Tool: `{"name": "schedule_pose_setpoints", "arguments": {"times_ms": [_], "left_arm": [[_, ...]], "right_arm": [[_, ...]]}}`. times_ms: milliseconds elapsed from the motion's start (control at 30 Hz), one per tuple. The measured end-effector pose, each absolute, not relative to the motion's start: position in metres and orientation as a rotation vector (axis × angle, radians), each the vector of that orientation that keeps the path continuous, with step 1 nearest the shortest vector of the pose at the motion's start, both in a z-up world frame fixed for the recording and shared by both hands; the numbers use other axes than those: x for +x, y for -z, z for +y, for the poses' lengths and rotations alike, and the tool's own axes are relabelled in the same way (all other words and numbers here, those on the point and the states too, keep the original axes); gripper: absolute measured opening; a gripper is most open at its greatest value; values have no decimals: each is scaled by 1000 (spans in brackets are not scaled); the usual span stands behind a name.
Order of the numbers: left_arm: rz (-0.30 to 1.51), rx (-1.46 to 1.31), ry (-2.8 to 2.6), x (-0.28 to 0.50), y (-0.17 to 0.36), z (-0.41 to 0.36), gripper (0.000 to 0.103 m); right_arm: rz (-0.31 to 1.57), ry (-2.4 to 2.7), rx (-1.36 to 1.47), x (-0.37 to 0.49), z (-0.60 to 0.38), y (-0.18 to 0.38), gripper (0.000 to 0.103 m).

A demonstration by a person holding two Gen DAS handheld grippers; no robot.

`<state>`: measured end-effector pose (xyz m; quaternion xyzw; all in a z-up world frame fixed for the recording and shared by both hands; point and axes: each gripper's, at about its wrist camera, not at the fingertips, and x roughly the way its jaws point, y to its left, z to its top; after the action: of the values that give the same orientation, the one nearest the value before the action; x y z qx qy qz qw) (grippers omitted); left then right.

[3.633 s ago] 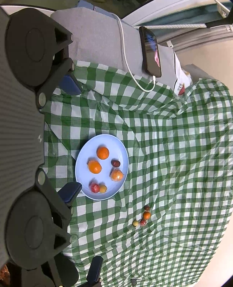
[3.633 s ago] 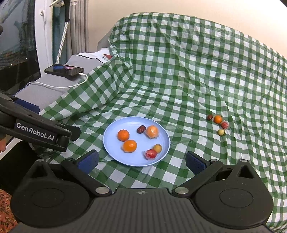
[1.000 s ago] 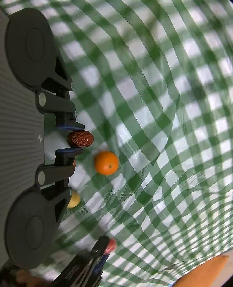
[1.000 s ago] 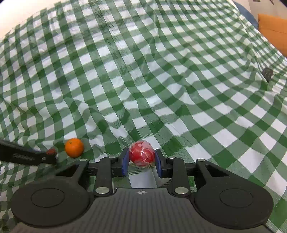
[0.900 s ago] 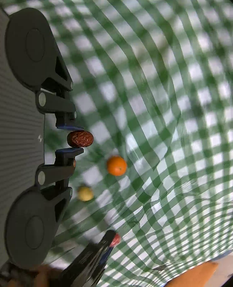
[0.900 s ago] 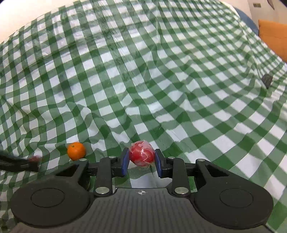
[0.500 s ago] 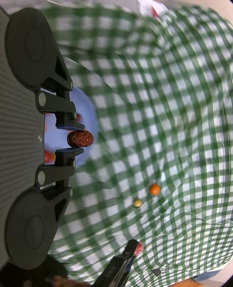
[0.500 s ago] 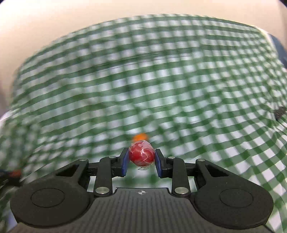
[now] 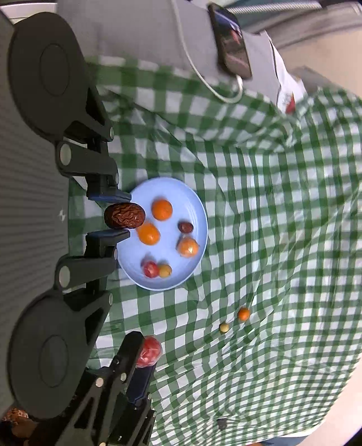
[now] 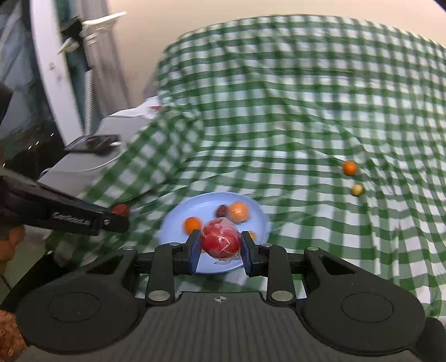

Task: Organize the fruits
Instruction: 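Carry the date and red netted fruit toward the blue plate, then lower both fruits onto the plate and open both grippers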

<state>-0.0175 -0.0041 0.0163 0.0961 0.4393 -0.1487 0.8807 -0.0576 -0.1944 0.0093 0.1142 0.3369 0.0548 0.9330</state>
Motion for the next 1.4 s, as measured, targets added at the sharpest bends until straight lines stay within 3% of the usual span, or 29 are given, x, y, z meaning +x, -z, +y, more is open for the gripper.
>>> {"name": "schedule_pose_setpoints", "arguments": {"times_ms": [667,1400], "left_arm": [[860,134,284,-34,-25,28,21],[885,112,271,4,-13,25,21]], "right_arm": [[702,-137,157,-72,-166,-28,31],[753,-136,155,-43,-172,-12,31]]}}
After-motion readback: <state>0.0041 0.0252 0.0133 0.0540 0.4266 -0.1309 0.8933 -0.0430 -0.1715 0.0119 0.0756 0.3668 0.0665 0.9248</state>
